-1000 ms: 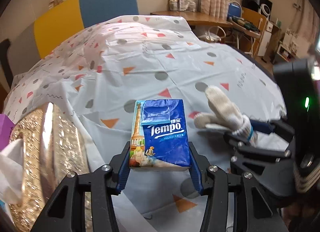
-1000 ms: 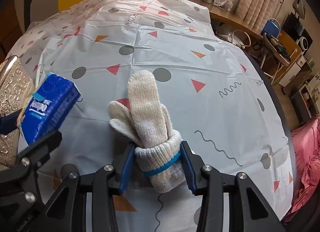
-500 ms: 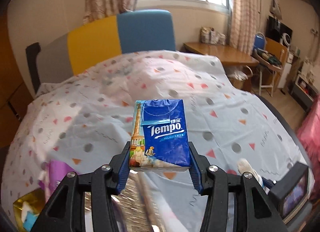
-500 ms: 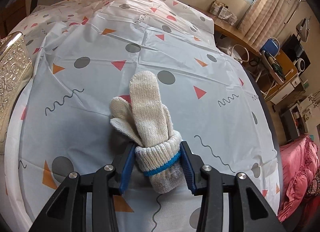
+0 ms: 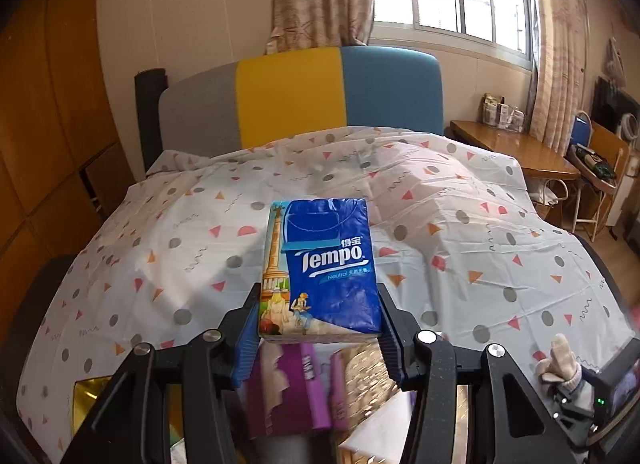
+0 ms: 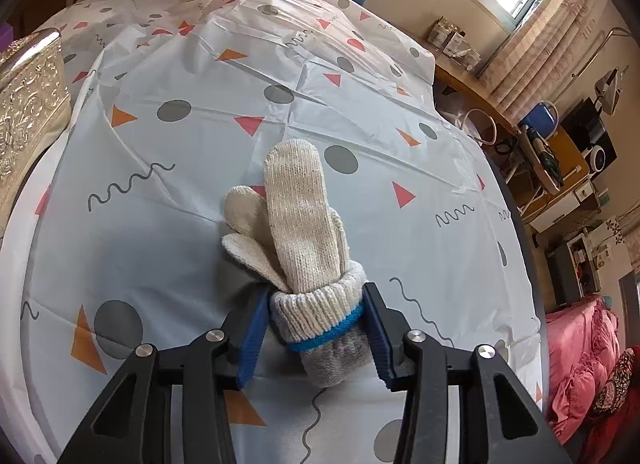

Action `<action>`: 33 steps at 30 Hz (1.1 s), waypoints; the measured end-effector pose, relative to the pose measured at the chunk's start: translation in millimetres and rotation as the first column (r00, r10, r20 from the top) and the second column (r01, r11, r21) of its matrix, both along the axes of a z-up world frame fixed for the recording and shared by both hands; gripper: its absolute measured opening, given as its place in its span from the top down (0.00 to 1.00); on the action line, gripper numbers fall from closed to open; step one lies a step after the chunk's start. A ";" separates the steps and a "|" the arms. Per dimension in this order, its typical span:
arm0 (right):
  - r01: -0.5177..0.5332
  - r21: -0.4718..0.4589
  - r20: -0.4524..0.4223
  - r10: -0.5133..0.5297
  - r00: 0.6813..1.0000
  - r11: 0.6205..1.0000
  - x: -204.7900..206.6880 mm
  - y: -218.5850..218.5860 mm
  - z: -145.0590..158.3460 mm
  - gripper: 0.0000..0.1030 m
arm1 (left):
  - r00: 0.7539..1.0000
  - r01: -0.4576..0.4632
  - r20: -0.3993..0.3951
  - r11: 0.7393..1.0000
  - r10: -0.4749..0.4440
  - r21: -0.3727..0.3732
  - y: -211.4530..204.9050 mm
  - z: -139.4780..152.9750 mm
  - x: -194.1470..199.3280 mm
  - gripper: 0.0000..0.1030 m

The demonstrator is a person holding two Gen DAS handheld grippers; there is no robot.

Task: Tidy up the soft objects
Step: 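Carry the tissue pack into the gold tray and open the left gripper while the right holds the gloves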

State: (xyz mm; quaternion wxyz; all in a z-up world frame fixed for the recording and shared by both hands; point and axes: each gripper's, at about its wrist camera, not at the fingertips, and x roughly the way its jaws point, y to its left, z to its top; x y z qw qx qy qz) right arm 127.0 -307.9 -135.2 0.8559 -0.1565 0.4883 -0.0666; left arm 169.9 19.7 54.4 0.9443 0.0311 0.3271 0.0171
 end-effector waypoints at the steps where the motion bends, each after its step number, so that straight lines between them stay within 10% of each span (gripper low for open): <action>1: -0.003 -0.012 -0.001 0.003 1.000 1.000 0.0 1.0 -1.0 0.54 | 1.000 -0.010 0.008 1.000 0.010 0.005 7.3 -1.2 -5.7 0.49; 23: -0.007 -0.039 0.048 0.009 0.999 0.999 -3.5 5.0 -3.3 0.55 | 0.991 -0.128 0.034 0.991 0.129 -0.033 84.2 -32.5 -111.6 0.49; 33: 0.007 -0.029 0.057 -0.006 0.998 1.000 -2.8 4.1 -2.8 0.55 | 0.970 -0.234 -0.086 0.966 0.225 -0.113 146.5 -72.0 -147.5 0.49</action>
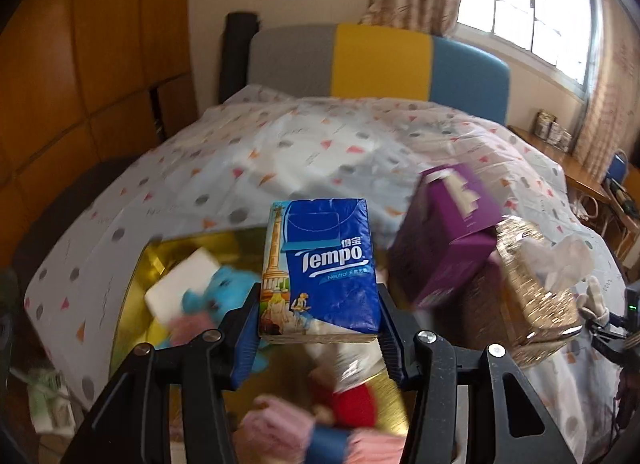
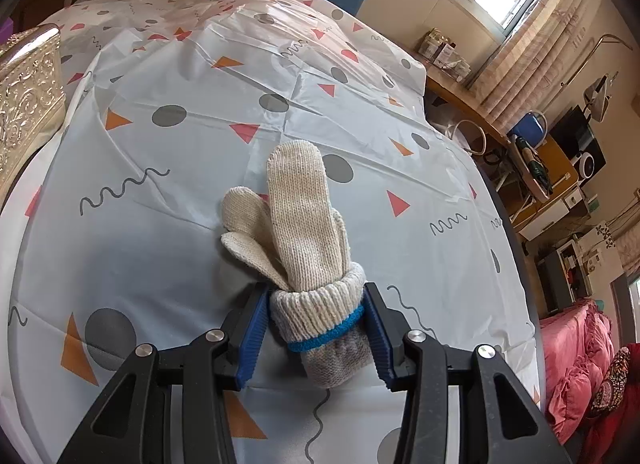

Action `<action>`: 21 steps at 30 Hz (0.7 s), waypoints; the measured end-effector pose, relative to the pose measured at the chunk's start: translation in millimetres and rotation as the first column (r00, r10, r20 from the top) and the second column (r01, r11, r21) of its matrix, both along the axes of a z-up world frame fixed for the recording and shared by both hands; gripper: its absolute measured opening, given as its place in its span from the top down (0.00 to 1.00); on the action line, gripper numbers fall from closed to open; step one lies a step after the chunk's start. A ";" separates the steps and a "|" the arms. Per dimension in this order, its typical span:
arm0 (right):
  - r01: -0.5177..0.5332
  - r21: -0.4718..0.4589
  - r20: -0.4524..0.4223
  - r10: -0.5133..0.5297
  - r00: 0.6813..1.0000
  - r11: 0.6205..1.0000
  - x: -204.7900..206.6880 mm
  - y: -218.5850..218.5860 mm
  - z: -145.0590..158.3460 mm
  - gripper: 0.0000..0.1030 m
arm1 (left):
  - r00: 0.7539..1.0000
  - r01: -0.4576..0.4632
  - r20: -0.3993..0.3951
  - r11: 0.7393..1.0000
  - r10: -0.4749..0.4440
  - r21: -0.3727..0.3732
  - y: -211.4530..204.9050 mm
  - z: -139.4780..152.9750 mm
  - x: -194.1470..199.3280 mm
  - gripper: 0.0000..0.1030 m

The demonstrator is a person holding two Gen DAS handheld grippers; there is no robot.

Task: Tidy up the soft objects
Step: 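Carry the tissue pack into the gold tray and open the left gripper while the right holds the gloves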

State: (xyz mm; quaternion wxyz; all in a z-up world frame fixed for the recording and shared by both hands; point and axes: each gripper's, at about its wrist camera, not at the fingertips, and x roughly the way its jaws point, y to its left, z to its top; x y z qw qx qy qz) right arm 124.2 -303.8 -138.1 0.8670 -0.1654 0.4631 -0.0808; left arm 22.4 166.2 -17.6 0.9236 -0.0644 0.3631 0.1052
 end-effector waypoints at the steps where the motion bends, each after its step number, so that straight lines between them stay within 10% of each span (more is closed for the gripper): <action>1: 0.000 0.000 0.000 0.000 1.000 1.000 0.0 0.1 0.0 0.55 | 1.000 -0.029 -0.010 1.000 0.029 -0.009 11.2 -4.5 -6.9 0.49; 9: 0.000 -0.004 -0.002 0.000 1.000 1.000 0.2 -0.6 0.0 0.55 | 0.979 -0.198 -0.071 0.976 0.191 -0.092 74.2 -32.1 -67.2 0.49; 21: -0.007 -0.033 -0.001 0.006 1.000 0.999 -0.9 4.2 -2.0 0.55 | 0.984 -0.134 -0.140 0.979 0.113 -0.153 63.4 -59.2 -32.0 0.49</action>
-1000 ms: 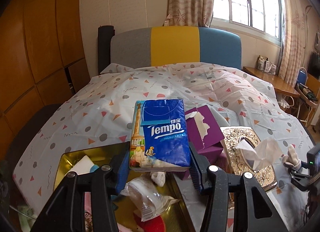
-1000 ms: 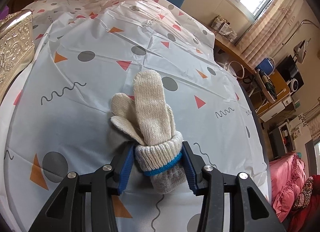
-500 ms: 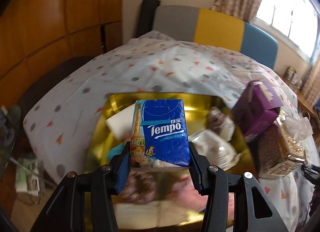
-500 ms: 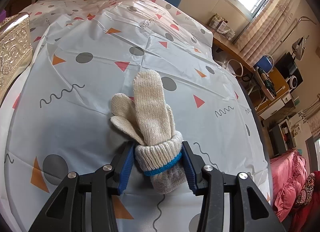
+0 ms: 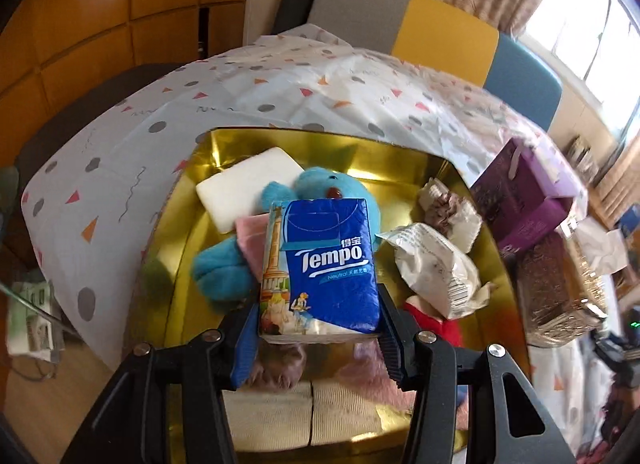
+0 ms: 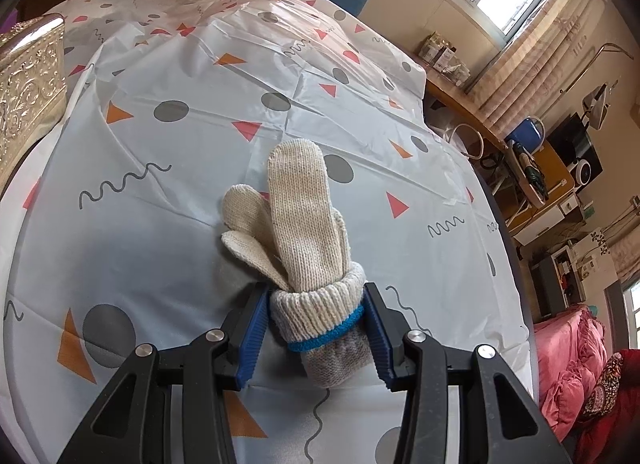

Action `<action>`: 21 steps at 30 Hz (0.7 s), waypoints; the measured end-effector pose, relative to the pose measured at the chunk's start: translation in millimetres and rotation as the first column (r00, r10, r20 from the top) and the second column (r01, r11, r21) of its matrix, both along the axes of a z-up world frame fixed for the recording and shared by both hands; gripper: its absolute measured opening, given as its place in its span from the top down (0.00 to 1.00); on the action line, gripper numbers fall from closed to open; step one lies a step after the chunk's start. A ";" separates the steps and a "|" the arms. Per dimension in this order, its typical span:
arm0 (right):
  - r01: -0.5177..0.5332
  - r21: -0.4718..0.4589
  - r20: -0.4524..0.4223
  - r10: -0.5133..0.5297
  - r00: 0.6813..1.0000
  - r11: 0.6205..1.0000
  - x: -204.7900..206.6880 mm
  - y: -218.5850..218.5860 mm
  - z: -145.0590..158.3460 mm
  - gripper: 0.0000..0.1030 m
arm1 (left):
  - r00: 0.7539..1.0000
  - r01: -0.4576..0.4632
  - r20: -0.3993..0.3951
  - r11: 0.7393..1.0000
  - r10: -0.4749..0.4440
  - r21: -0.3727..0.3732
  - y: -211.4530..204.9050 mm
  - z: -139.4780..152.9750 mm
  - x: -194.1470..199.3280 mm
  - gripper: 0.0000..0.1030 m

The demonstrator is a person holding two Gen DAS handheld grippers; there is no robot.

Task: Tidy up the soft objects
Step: 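Carry the tissue pack into the gold tray and open the left gripper while the right holds the gloves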

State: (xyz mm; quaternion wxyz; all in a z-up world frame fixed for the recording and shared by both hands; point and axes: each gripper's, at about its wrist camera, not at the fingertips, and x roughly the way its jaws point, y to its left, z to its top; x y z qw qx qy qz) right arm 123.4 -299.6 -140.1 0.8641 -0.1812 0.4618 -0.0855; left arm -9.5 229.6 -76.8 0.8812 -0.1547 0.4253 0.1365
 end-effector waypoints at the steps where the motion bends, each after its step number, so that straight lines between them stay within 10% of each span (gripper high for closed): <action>1: 0.000 0.000 0.000 0.000 1.000 1.000 0.0 0.0 0.0 0.55 | 1.000 0.008 -0.010 1.000 -0.008 0.003 -1.8 -3.4 5.1 0.49; 21: 0.019 0.015 -0.005 -0.019 1.000 1.000 1.7 -0.7 1.8 0.55 | 0.999 -0.040 0.012 0.995 0.039 0.095 -9.7 -0.6 -11.7 0.35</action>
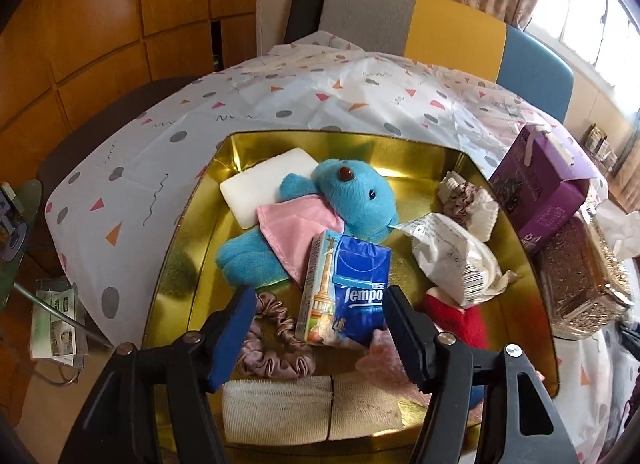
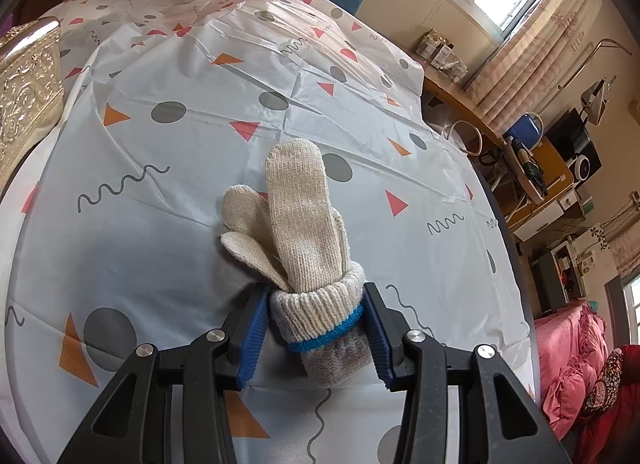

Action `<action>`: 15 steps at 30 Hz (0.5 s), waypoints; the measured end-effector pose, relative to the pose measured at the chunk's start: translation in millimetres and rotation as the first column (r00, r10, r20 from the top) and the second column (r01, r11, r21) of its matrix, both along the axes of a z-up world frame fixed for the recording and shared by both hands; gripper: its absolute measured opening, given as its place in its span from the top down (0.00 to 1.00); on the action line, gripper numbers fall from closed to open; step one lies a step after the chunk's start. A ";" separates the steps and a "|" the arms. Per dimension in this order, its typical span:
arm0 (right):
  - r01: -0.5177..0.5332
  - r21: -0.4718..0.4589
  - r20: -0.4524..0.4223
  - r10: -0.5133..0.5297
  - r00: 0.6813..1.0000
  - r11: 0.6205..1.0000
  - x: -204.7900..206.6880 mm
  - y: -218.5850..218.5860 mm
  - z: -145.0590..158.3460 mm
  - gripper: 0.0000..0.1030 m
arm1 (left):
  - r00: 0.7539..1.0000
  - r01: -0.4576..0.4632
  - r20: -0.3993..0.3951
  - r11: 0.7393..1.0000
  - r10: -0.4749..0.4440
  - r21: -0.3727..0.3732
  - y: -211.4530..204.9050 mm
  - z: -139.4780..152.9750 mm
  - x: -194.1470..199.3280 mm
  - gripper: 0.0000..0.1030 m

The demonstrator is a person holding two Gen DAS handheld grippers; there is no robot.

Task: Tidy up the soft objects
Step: 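Carry the tissue pack into the gold tray and open the left gripper while the right holds the gloves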

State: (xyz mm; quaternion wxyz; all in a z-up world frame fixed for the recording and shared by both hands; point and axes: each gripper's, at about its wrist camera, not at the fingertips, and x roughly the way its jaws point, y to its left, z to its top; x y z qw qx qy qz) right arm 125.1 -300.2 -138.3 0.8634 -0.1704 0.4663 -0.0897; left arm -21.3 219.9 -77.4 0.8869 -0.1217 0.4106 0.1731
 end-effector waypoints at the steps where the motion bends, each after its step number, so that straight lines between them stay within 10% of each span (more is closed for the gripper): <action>1: 0.003 0.004 -0.002 -0.003 1.000 1.000 0.5 -0.8 0.4 0.56 | 1.000 0.003 0.005 1.000 -0.003 0.008 -0.9 2.3 -1.9 0.35; 15: 0.033 0.231 -0.055 -0.020 0.998 0.973 29.6 18.4 22.9 0.65 | 0.997 0.043 0.062 0.997 -0.047 0.066 -12.3 23.4 -17.6 0.31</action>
